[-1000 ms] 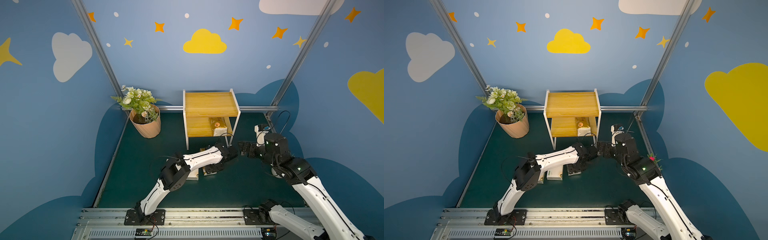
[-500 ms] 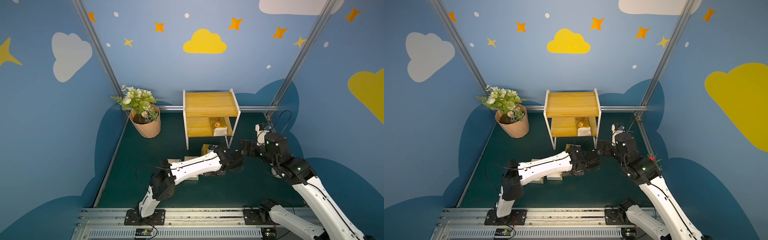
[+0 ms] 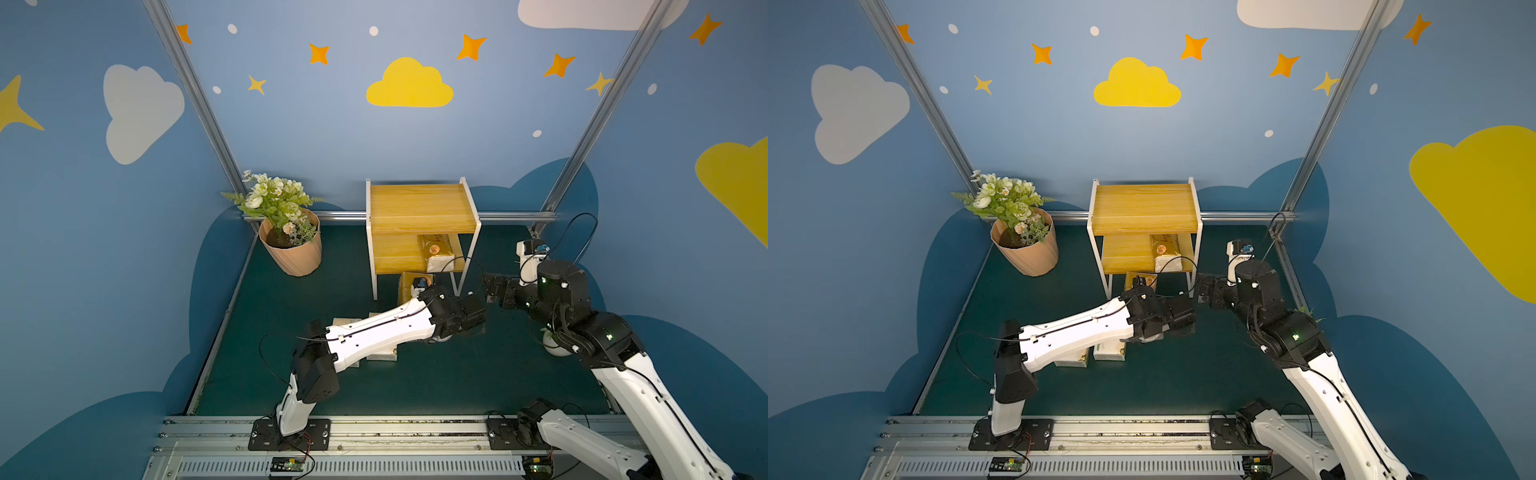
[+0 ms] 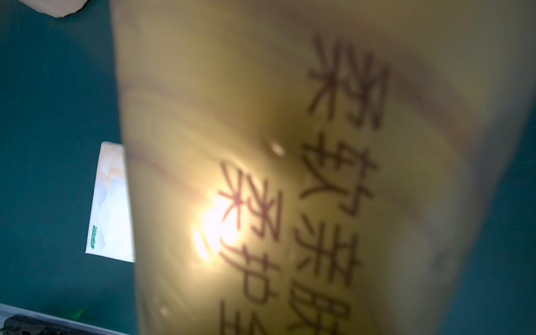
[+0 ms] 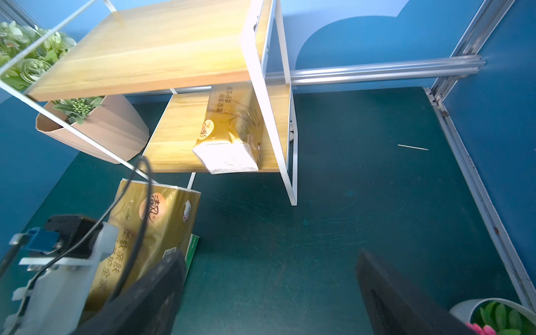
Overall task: Place the tissue boxes on the shelf by color
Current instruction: Pick up the box of tissues from the center of the board, then place a box of tissues on the shelf.
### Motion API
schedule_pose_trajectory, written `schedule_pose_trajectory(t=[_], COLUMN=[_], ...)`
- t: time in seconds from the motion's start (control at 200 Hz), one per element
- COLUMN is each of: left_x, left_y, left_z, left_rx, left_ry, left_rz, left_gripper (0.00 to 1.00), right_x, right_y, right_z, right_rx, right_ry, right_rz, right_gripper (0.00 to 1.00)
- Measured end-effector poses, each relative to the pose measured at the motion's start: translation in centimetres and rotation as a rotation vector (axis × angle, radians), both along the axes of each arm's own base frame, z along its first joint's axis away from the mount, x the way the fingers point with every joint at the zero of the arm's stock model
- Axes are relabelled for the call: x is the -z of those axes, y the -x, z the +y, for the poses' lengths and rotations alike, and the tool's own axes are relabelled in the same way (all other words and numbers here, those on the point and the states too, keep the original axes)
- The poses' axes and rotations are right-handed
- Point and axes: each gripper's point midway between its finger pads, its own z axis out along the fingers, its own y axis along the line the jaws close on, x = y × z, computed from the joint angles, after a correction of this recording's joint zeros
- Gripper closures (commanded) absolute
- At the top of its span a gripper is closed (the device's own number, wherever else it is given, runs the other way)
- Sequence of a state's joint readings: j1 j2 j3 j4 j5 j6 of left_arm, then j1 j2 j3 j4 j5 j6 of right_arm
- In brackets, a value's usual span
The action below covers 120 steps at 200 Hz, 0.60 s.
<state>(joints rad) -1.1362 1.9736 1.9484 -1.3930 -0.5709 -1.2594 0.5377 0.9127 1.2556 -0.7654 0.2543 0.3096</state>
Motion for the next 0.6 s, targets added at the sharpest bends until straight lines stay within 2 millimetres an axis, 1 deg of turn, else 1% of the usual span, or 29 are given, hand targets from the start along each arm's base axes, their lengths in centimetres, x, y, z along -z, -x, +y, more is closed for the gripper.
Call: schedule_pose_trajectory(t=[0.09,0.15,0.325,0.466,0.601], left_x=[-0.4,-0.6,-0.6,-0.5,-0.4], left_y=[-1.3,-2.3,-5.0,-7.0,-8.5], left_z=[0.5,1.2,3.1,3.6,3.7], left_rx=[-0.02,-0.037,-0.067,-0.062,-0.035], left_ry=[0.032,0.049,0.076,0.103,0.113], left_rz=[-0.019,-0.03,-0.051,-0.047,-0.034], left_gripper=[0.97,0.96,0.96,0.96,0.95], right_x=[-0.8,-1.3,-2.2,-2.6,-2.4], right_y=[0.0,0.0,-0.1,-0.2,-0.5], right_z=[-0.1,-0.1,0.0,-0.2,-0.3], right_rx=[-0.001,-0.003,-0.008,-0.001,0.01], right_ry=[0.004,0.006,0.011,0.021,0.04], right_rz=[-0.012,-0.019,-0.025,-0.029,-0.027], right_gripper=[0.02,0.02,0.02,0.02,0.02])
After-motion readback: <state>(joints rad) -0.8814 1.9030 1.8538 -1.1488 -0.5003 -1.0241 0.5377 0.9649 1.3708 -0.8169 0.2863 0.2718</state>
